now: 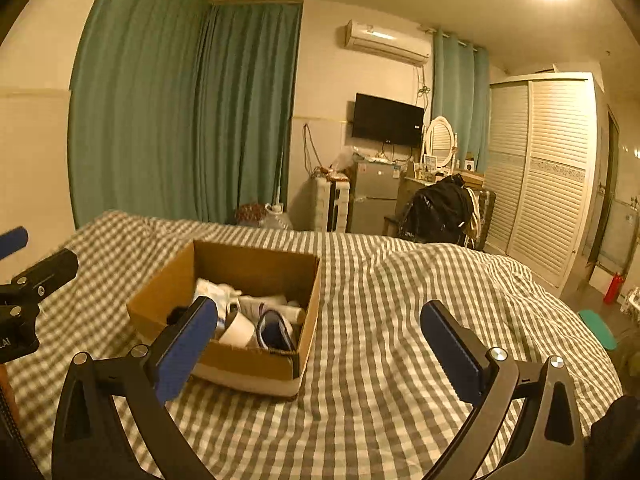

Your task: Organize objects

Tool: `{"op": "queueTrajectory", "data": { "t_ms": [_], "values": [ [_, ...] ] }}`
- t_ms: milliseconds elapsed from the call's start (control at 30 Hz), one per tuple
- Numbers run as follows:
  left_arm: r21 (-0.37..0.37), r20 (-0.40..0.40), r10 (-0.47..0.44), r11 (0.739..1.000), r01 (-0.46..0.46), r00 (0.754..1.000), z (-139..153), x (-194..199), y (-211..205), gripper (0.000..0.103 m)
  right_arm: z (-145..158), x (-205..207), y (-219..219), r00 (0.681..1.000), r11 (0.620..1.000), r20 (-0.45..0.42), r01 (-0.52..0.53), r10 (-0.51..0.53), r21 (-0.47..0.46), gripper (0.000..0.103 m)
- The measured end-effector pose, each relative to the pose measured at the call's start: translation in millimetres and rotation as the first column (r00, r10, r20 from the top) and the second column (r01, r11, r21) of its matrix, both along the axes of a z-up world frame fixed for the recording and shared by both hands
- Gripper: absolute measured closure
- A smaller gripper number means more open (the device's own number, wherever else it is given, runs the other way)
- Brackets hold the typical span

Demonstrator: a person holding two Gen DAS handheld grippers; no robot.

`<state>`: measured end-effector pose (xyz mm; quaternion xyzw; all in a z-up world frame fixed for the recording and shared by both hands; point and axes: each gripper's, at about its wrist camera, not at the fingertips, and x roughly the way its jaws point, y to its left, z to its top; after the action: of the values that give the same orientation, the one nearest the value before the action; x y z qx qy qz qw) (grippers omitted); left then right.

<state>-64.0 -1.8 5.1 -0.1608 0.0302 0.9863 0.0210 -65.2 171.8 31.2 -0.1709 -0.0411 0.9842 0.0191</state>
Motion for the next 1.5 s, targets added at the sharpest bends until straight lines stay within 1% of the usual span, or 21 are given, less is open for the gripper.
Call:
{"op": "queueTrajectory", "data": {
  "t_ms": [167, 467, 1500],
  "values": [
    [0.017, 0.032, -0.004, 1.000, 0.004, 0.999, -3.9, -5.2, -2.6, 0.000, -4.1, 1.6, -2.5, 1.000, 1.000, -0.002, -0.007, 0.007, 0.017, 0.001],
    [0.013, 0.055, 0.001, 1.000, -0.001, 0.998, -4.9, -6.4, -3.3, 0.000, -3.3, 0.8, 2.9, 1.000, 1.000, 0.016, -0.003, 0.003, -0.011, 0.001],
    [0.017, 0.082, -0.009, 1.000, 0.008, 0.997, -13.0, -10.8, -1.7, 0.000, -6.1, -0.8, 3.2, 0.999, 1.000, 0.033, -0.004, 0.005, -0.028, 0.001]
  ]
}}
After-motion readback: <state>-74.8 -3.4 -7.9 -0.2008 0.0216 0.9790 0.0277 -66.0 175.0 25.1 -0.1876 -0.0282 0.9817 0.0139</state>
